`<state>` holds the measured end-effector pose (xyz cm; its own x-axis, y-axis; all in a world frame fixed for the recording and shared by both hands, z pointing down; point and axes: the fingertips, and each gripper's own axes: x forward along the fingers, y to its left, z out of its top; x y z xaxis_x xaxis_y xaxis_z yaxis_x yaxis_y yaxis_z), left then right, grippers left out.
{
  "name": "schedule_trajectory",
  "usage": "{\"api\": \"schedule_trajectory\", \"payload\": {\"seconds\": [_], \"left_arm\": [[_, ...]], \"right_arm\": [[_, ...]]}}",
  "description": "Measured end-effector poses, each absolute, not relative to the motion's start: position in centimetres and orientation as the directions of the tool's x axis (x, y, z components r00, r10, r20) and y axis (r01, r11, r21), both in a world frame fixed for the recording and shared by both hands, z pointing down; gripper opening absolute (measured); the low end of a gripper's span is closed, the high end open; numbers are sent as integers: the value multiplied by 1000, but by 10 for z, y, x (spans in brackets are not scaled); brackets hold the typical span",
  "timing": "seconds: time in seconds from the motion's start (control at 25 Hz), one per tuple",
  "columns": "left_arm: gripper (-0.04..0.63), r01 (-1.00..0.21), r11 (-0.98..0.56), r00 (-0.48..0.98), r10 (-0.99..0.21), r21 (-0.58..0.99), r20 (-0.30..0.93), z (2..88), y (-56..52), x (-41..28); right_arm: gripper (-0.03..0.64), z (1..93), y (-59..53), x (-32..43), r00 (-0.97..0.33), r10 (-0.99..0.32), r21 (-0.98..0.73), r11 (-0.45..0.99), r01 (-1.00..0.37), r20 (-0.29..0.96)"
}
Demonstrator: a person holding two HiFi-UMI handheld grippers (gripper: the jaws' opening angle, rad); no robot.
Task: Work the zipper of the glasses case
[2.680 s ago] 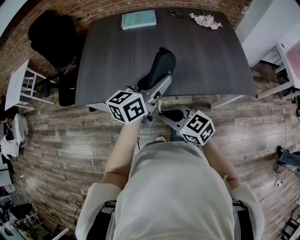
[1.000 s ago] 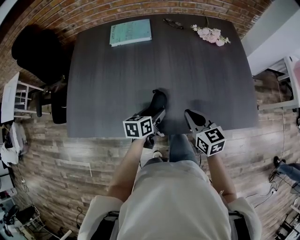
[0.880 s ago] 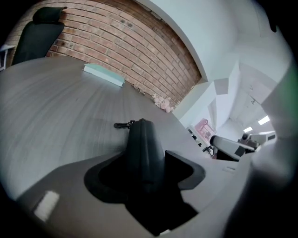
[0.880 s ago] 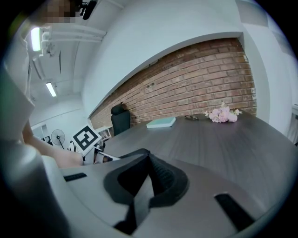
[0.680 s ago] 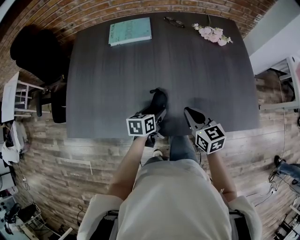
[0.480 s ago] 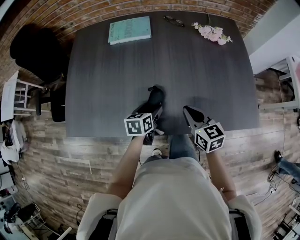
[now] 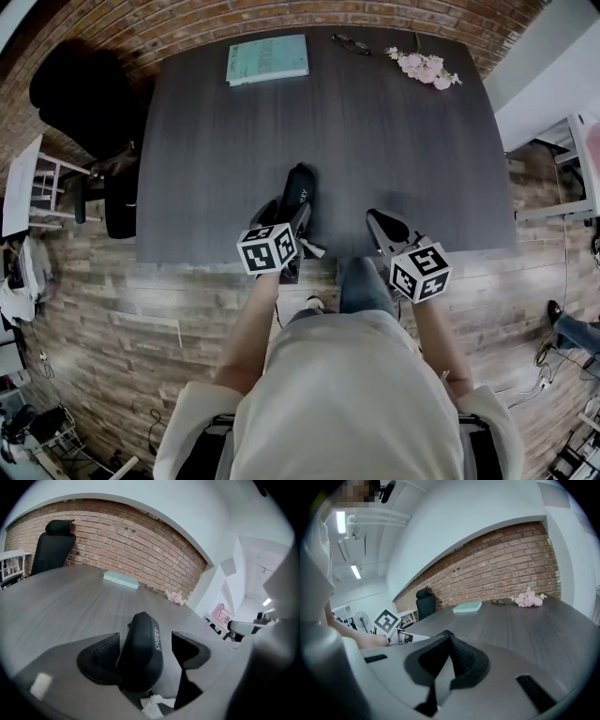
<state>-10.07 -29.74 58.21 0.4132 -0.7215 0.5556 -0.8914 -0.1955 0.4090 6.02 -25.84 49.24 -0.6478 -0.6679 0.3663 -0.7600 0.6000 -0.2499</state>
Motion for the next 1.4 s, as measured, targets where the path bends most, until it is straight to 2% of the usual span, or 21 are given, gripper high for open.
{"api": "schedule_trajectory", "payload": {"seconds": [0.24,0.36,0.6,0.96,1.12,1.4], "left_arm": [[330,-877,-228,431,-764,423,480,538,-259,-109],[304,-854,-278,480,-747,439,460,521,-229,-105],[189,-830,-325,517,-754,454,405,492,-171,-111],[37,-844,-329,488,-801,424,348,466,-114,-134],[13,-838,-337,492,-808,429,325,463,-99,-141],[11,-827,-370,519,-793,424,319,460,-83,-139]], "right_arm": [[3,469,-225,51,-640,-699,-224,600,-768,319],[3,457,-204,46,-634,-720,-212,598,-773,283],[3,439,-156,28,-635,-738,-188,607,-772,226],[3,425,-98,4,-657,-734,-173,633,-754,173],[3,422,-82,-1,-660,-735,-171,638,-751,154],[2,420,-68,-7,-658,-733,-120,647,-753,173]]}}
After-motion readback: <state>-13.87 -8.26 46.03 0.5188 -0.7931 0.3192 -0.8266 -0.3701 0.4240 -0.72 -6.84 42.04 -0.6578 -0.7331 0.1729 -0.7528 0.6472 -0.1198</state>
